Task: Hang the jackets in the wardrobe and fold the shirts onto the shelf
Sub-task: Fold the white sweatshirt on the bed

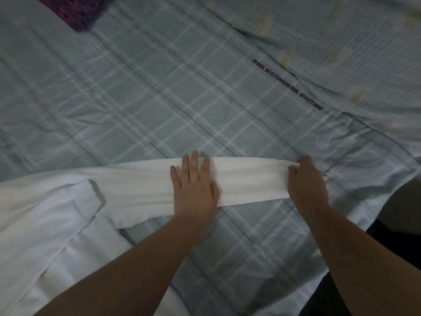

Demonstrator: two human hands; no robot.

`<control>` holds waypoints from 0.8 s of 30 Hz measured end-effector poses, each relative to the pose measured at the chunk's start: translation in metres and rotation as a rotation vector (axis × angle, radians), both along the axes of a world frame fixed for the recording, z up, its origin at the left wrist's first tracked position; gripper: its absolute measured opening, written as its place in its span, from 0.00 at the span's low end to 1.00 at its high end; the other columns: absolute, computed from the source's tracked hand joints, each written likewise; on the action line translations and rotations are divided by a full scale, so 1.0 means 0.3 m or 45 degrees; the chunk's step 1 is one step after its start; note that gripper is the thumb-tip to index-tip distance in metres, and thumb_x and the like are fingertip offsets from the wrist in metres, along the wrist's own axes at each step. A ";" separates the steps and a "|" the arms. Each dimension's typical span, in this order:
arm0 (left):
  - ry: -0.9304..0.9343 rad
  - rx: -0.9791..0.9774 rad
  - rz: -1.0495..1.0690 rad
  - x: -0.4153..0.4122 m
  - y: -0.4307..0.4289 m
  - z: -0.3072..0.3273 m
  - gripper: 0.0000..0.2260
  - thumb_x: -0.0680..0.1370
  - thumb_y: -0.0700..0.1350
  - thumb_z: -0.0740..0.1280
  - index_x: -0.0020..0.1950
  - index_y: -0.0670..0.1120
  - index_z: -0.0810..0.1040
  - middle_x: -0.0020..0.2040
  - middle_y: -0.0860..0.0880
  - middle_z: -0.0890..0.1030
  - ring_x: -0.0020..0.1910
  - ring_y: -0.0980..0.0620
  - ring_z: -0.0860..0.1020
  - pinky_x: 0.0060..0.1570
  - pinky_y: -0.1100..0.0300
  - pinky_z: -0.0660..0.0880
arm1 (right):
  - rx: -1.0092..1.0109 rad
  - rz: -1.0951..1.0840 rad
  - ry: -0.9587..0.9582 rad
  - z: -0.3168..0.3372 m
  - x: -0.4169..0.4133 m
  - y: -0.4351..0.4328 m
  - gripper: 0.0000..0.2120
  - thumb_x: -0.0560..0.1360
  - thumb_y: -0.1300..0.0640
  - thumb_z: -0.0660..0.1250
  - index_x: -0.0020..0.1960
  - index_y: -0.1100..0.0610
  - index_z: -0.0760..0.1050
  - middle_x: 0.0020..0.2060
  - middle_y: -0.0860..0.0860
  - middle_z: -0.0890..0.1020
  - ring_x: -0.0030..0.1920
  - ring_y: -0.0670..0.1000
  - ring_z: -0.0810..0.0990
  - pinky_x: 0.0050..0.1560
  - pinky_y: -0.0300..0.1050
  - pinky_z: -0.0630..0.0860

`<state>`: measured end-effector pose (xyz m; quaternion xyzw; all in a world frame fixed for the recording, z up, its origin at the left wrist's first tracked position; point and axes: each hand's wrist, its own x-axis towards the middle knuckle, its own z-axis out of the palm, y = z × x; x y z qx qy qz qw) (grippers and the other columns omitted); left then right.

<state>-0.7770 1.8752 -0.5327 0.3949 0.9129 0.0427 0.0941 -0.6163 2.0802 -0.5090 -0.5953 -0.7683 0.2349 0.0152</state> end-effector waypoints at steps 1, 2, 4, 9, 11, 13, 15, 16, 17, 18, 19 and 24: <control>-0.016 0.004 -0.023 0.017 -0.026 -0.017 0.30 0.78 0.55 0.56 0.79 0.48 0.59 0.80 0.41 0.56 0.79 0.40 0.54 0.75 0.37 0.48 | -0.003 -0.005 -0.007 -0.001 -0.006 -0.001 0.06 0.81 0.52 0.59 0.50 0.54 0.65 0.48 0.62 0.79 0.51 0.65 0.79 0.48 0.53 0.71; -0.054 -0.027 -0.038 0.026 -0.046 -0.027 0.30 0.80 0.56 0.54 0.80 0.48 0.56 0.81 0.41 0.54 0.79 0.40 0.52 0.75 0.37 0.48 | -0.007 -0.022 -0.002 0.000 -0.012 -0.002 0.06 0.81 0.52 0.59 0.51 0.55 0.66 0.49 0.62 0.79 0.52 0.64 0.79 0.49 0.53 0.71; -0.109 -0.107 -0.040 0.028 -0.063 -0.042 0.30 0.81 0.58 0.49 0.82 0.51 0.49 0.81 0.42 0.49 0.80 0.41 0.47 0.76 0.39 0.44 | -0.029 -0.078 0.016 0.001 -0.013 -0.002 0.08 0.80 0.53 0.60 0.54 0.57 0.69 0.51 0.61 0.80 0.53 0.64 0.79 0.50 0.52 0.71; -0.189 -0.174 -0.035 -0.005 -0.029 -0.039 0.32 0.79 0.60 0.47 0.81 0.52 0.42 0.81 0.42 0.42 0.80 0.41 0.41 0.75 0.39 0.38 | -0.117 -0.304 0.329 0.073 -0.065 -0.036 0.11 0.79 0.52 0.65 0.53 0.61 0.75 0.46 0.57 0.79 0.51 0.61 0.79 0.48 0.47 0.70; -0.339 -0.019 -0.029 -0.033 -0.045 -0.008 0.32 0.78 0.60 0.46 0.81 0.51 0.51 0.81 0.41 0.49 0.80 0.41 0.45 0.76 0.42 0.42 | -0.130 -0.256 0.480 0.138 -0.134 -0.122 0.07 0.78 0.54 0.66 0.48 0.58 0.74 0.42 0.54 0.79 0.47 0.58 0.80 0.46 0.46 0.71; -0.702 0.488 0.229 -0.059 -0.084 0.091 0.26 0.78 0.56 0.52 0.73 0.47 0.70 0.74 0.42 0.70 0.75 0.42 0.64 0.75 0.48 0.57 | -0.196 -0.193 0.626 0.201 -0.215 -0.252 0.04 0.78 0.55 0.66 0.47 0.55 0.74 0.41 0.52 0.81 0.45 0.55 0.80 0.45 0.49 0.75; -1.254 0.988 0.747 -0.076 -0.144 0.217 0.15 0.81 0.53 0.58 0.61 0.48 0.78 0.62 0.45 0.80 0.62 0.46 0.78 0.63 0.51 0.73 | -0.346 -0.092 0.740 0.255 -0.300 -0.406 0.02 0.78 0.55 0.66 0.48 0.53 0.75 0.41 0.51 0.82 0.43 0.52 0.81 0.46 0.50 0.78; -1.604 1.138 0.966 -0.087 -0.175 0.268 0.15 0.83 0.53 0.58 0.59 0.47 0.79 0.58 0.43 0.82 0.56 0.45 0.81 0.55 0.50 0.77 | -0.466 -0.020 0.770 0.278 -0.344 -0.486 0.02 0.79 0.54 0.65 0.49 0.52 0.75 0.42 0.50 0.82 0.42 0.51 0.81 0.45 0.50 0.79; -1.892 1.221 1.126 -0.100 -0.218 0.300 0.18 0.84 0.55 0.56 0.57 0.45 0.79 0.55 0.41 0.83 0.52 0.44 0.82 0.48 0.50 0.79 | -0.613 0.044 0.798 0.297 -0.386 -0.562 0.03 0.79 0.53 0.65 0.49 0.52 0.76 0.42 0.51 0.83 0.41 0.49 0.82 0.44 0.49 0.79; -2.060 1.284 1.222 -0.122 -0.271 0.326 0.22 0.83 0.57 0.55 0.56 0.43 0.81 0.52 0.40 0.84 0.48 0.44 0.82 0.44 0.51 0.79 | -0.762 0.089 0.833 0.314 -0.427 -0.638 0.04 0.80 0.53 0.64 0.49 0.52 0.77 0.41 0.51 0.83 0.40 0.48 0.81 0.44 0.48 0.79; -2.125 1.346 1.312 -0.149 -0.326 0.330 0.24 0.83 0.59 0.55 0.53 0.42 0.82 0.48 0.41 0.84 0.46 0.45 0.82 0.42 0.52 0.78 | -0.871 0.127 0.868 0.318 -0.458 -0.703 0.07 0.81 0.53 0.63 0.49 0.52 0.78 0.41 0.51 0.84 0.40 0.47 0.81 0.45 0.47 0.80; -1.746 1.318 1.375 -0.284 -0.633 0.335 0.13 0.82 0.47 0.64 0.62 0.41 0.79 0.55 0.41 0.84 0.54 0.41 0.83 0.50 0.48 0.80 | -0.313 0.635 0.746 0.241 -0.538 -0.946 0.14 0.79 0.52 0.55 0.56 0.50 0.78 0.53 0.42 0.82 0.56 0.44 0.79 0.61 0.45 0.75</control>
